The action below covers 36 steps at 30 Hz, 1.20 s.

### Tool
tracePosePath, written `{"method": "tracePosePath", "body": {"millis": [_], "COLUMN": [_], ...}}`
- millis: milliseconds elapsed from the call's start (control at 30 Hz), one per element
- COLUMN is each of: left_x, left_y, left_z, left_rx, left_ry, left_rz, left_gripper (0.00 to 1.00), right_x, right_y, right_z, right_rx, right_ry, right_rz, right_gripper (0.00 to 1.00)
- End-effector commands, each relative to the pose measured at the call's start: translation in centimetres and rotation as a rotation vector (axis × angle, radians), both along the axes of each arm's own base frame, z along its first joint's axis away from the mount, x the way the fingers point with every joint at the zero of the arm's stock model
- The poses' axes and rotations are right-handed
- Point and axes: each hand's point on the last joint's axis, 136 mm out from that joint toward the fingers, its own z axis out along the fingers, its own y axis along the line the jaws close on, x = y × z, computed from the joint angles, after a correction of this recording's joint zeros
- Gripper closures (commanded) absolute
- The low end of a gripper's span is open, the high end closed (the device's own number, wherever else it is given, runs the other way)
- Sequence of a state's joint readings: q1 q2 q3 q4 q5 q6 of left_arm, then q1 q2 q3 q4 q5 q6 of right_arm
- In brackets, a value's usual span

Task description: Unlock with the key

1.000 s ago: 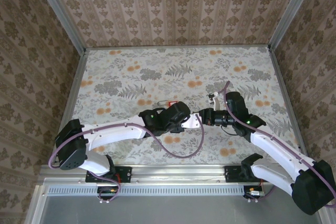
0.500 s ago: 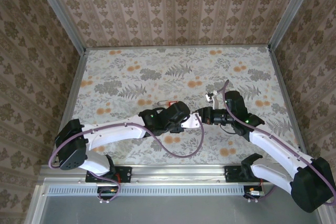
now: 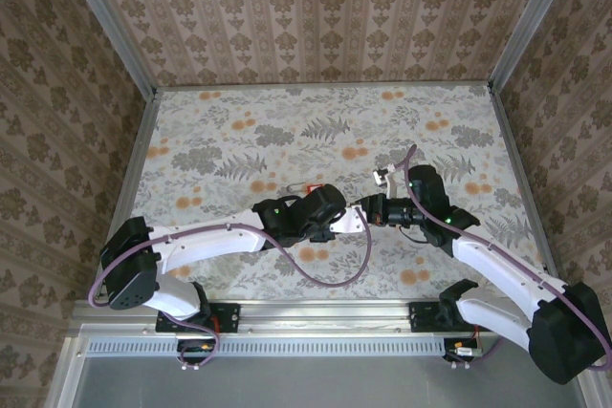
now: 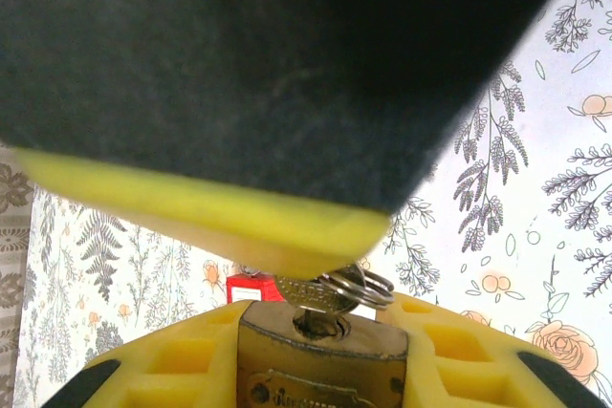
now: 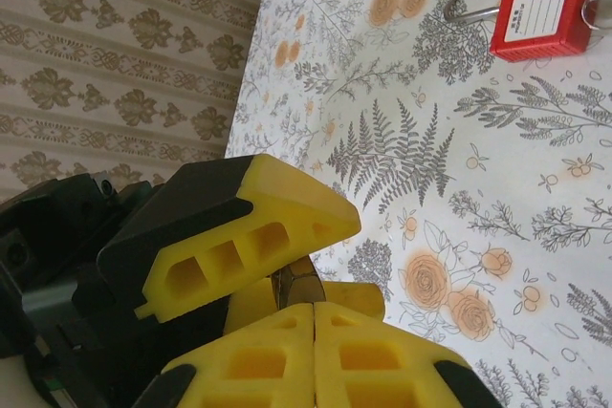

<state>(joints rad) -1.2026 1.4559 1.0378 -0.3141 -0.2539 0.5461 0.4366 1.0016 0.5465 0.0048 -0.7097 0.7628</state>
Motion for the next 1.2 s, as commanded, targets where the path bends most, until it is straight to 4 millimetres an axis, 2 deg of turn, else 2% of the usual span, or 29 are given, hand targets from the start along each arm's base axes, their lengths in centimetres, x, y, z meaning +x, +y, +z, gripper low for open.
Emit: {"method": "tracePosePath", "body": {"millis": [0, 300, 400, 567, 867, 1167], "left_x": [0.2, 0.7, 0.7, 0.6, 0.7, 2.1], "left_y": [-0.9, -1.5, -1.4, -0.9, -0.4, -1.0], "left_z": [2.5, 3.3, 3.7, 3.3, 3.3, 5.6], "left_rx": [-0.077, -0.116, -0.131, -0.109, -0.107, -0.173], "left_ry": [-0.009, -0.038, -0.057, -0.072, -0.086, -0.342], "left_rz": [0.008, 0.015, 0.020, 0.023, 0.034, 0.055], "left_gripper": [0.86, 0.87, 0.88, 0.88, 0.88, 0.89], "right_x": [-0.4, -0.7, -0.6, -0.6, -0.7, -0.6], "right_y": [0.7, 2.2, 2.2, 2.5, 2.5, 3.0], "right_z": [0.3, -0.6, -0.3, 0.4, 0.8, 1.2], "right_rx": [0.026, 0.041, 0.050, 0.084, 0.099, 0.158], "right_ry": [-0.014, 0.011, 0.009, 0.011, 0.015, 0.100], "right_rz": [0.028, 0.046, 0.041, 0.049, 0.052, 0.047], "right_gripper": [0.95, 0.96, 0.91, 0.87, 0.96, 0.97]}}
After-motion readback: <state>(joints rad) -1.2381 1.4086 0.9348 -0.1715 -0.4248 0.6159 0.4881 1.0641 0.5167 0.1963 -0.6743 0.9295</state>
